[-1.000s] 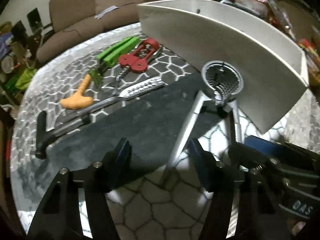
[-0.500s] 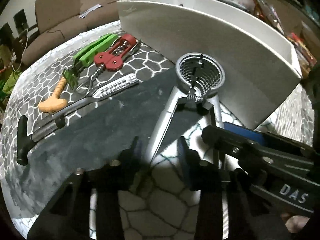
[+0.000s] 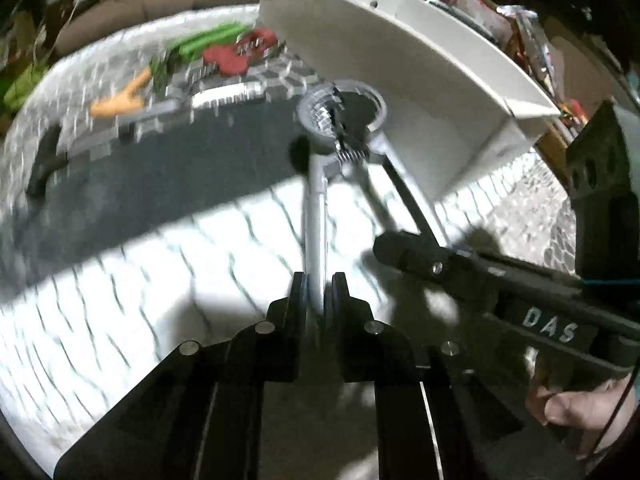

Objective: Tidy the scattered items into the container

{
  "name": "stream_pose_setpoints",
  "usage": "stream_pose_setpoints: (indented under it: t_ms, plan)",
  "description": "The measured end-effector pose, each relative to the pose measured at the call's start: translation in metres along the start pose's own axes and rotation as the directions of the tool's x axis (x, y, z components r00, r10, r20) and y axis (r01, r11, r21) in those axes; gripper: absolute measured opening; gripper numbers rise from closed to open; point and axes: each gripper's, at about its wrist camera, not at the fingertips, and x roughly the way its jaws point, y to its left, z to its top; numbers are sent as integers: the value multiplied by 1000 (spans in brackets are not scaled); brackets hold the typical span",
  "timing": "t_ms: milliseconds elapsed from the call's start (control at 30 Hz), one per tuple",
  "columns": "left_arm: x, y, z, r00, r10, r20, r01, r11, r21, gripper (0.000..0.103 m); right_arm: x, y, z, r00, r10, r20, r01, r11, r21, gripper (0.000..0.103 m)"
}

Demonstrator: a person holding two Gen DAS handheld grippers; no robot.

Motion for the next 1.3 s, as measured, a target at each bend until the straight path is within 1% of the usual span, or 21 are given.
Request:
stream_pose_setpoints:
  t_ms: [100,200,300,333,433,500,567,633,667,700,733,800,833,933,1000,1067,1100,1133,1167,1200,1300]
  plan:
    - [-3,-15,-18,1000,-23,-6,23,1000,-9,11,-9,6,-11,999,9,-37,-11,999,-41,15]
    - [-7,-33,-34,995,-97,-8,97,995,-33,11,-21,10,-25,998,1,-62,-6,996,-89,15]
    - [-9,-52,-44,996,-85,-18,85,996,-7,11,-31,2,-31,998,-11,-61,6,996,-84,15]
    - [-10,-55,-46,996,-85,-19,85,996,-12,11,-34,-2,-30,998,-21,-60,16,997,-77,15]
    - [-17,-48,-47,999,-51,0,51,998,-42,15,-40,-15,-26,998,-31,-58,28,998,-53,16]
    - [-23,-32,-44,999,-41,25,43,995,-89,26,-46,-18,-22,998,-41,-45,38,997,-64,18]
    - [-31,-16,-42,997,-42,58,50,988,-143,30,-50,-16,-19,998,-44,-34,41,996,-84,18]
    - [-38,1,-38,993,-55,102,75,976,-205,44,-49,-10,-15,999,-37,-25,34,994,-107,18]
    - [-41,8,-36,991,-58,121,85,970,-227,55,-47,-6,-12,999,-38,-22,35,992,-124,19]
    - [-41,13,-33,989,-61,133,93,965,-243,57,-46,-4,-10,999,-39,-20,36,990,-133,23]
    - [-40,15,-32,988,-70,138,103,962,-252,57,-42,2,-8,999,-38,-21,34,987,-155,30]
    - [-35,17,-28,986,-89,141,124,957,-263,57,-37,9,-6,999,-36,-22,31,983,-181,38]
    - [-32,17,-25,986,-91,137,125,954,-271,57,-36,13,-3,999,-33,-23,28,981,-190,40]
    - [-24,19,-20,986,-103,130,138,944,-298,57,-34,24,7,1000,-12,-23,7,980,-200,40]
    - [-22,20,-21,982,-129,137,167,932,-321,57,-35,29,13,999,-18,-31,11,978,-208,41]
    - [-19,21,-18,981,-134,138,173,929,-327,57,-40,33,17,999,-22,-32,14,976,-218,43]
    - [-19,21,-18,982,-134,137,172,929,-328,57,-45,36,18,999,-21,-30,13,973,-231,46]
    - [-18,22,-17,982,-135,135,173,927,-333,57,-52,39,18,1000,-19,-25,12,968,-251,52]
    - [-17,23,-16,982,-136,133,174,924,-341,57,-56,39,19,1000,-22,-16,17,967,-256,55]
    - [-16,25,-15,981,-140,132,179,920,-350,57,-61,39,20,1000,-24,-11,20,967,-252,61]
    - [-12,24,-10,983,-135,128,172,919,-356,57,-64,43,28,1000,-3,-21,-2,971,-241,62]
